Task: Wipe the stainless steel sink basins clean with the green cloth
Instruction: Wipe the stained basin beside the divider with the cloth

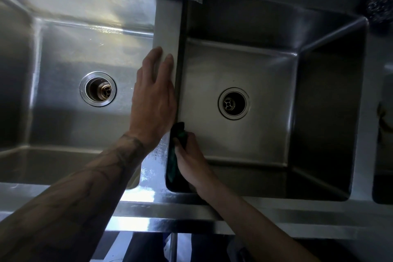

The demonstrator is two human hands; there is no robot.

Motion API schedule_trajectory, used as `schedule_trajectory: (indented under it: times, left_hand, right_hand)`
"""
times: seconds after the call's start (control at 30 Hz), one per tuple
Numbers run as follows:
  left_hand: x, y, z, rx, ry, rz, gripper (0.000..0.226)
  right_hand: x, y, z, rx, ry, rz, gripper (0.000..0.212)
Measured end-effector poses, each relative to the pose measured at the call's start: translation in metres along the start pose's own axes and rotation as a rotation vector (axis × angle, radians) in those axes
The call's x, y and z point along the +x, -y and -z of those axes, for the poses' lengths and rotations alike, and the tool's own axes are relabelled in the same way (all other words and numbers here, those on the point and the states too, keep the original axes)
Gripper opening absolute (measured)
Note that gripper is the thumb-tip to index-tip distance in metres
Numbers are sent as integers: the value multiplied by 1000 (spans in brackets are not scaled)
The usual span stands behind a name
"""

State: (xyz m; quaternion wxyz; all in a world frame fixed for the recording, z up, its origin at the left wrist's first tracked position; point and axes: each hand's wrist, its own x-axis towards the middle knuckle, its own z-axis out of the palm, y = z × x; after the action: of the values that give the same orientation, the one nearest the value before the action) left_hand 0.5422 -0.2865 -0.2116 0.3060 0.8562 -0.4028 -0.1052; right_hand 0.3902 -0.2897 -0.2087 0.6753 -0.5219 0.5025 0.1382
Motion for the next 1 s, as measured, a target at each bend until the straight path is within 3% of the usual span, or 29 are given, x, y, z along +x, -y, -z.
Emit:
schedule_trajectory:
  times: [0.17, 0.3, 0.43, 0.57, 0.73, 0.87, 0.93, 1.0]
  left_hand:
    - [1, 2, 1, -3, 2, -17, 41]
    - [0, 2, -1, -9, 14, -6, 42]
    - [1, 4, -1, -12, 18, -12, 43]
    - [1, 2, 0, -12, 25, 6, 44]
    - [1, 4, -1, -20, 26, -9, 43]
    - [2, 10, -5, 34, 64, -27, 45]
    - [1, 8, -5, 2, 57, -6, 44]
    - [1, 5, -3, -16, 39, 3, 44]
  right_hand:
    - [-24, 4, -2, 47, -22, -20, 13]
    - [29, -4, -9, 6, -48, -147, 29]
    - [73, -11, -10, 29, -111, -159, 34]
    - [144, 9, -2, 73, -278, -27, 53]
    - [263, 63, 38, 111, -311, 132, 65]
    - [244, 135, 53, 199, -359, 245, 54]
    - [217, 141, 49, 197, -381, 315, 64]
    - [185, 129, 43, 178, -338, 390, 52]
